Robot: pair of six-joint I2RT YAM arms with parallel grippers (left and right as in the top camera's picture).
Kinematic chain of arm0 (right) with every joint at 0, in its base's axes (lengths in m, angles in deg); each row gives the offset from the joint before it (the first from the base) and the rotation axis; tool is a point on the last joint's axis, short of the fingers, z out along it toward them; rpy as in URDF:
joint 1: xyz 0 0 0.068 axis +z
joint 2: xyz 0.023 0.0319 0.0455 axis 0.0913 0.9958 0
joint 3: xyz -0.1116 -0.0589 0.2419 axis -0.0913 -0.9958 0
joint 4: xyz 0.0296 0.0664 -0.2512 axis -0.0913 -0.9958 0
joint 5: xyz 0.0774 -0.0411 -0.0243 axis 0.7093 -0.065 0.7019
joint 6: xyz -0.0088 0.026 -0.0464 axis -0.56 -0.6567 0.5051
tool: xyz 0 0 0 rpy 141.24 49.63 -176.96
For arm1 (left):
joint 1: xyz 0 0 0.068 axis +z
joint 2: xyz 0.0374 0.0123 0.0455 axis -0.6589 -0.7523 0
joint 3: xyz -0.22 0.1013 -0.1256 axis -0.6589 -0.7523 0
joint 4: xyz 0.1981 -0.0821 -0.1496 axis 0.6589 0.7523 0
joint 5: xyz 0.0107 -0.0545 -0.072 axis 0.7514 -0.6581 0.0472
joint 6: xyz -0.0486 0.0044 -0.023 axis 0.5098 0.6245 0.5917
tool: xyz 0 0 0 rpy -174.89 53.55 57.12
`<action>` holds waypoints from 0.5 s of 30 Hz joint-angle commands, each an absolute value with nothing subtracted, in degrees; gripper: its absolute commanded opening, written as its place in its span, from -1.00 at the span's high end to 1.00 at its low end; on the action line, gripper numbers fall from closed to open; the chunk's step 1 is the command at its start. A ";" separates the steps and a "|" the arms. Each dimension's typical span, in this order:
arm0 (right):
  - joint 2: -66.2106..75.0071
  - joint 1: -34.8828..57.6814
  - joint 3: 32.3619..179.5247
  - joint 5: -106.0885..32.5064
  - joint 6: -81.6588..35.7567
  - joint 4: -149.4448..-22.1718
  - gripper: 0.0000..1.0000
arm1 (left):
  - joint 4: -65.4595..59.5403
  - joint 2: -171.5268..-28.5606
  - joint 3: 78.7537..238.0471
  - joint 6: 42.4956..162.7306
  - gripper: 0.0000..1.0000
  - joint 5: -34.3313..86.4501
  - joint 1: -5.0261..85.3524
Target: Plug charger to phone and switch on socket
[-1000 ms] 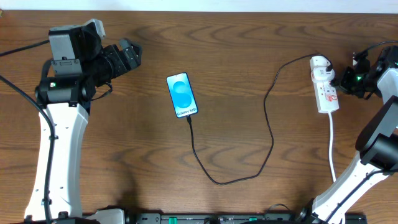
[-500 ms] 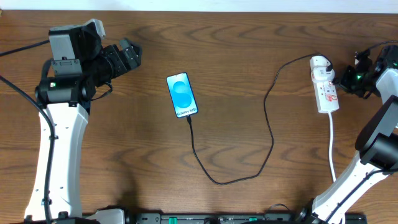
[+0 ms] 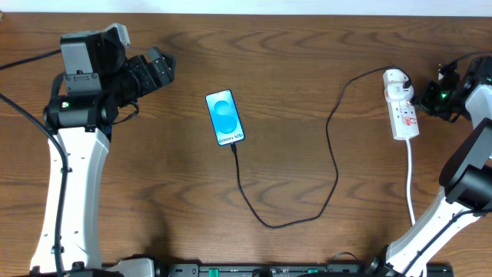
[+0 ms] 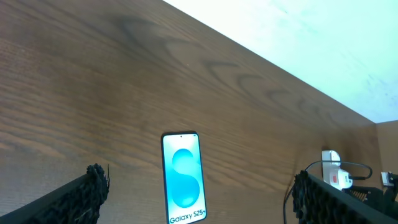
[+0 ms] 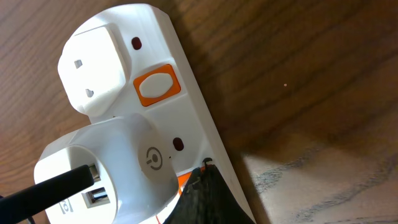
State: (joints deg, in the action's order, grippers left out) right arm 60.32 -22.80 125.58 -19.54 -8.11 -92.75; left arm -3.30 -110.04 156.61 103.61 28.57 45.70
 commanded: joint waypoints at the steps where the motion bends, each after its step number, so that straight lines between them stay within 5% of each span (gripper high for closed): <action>1: 62.22 -20.17 123.70 -16.63 -6.56 -94.61 0.98 | -3.30 -109.93 156.54 103.06 -0.92 29.12 45.97; 15: 62.22 -18.60 123.68 -16.63 -6.19 -95.61 0.98 | -3.30 -109.93 156.54 103.06 -0.92 29.12 45.97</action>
State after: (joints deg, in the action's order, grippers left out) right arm 60.10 -21.94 125.76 -20.21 -7.02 -93.10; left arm -3.30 -110.04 156.61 103.61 28.57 45.70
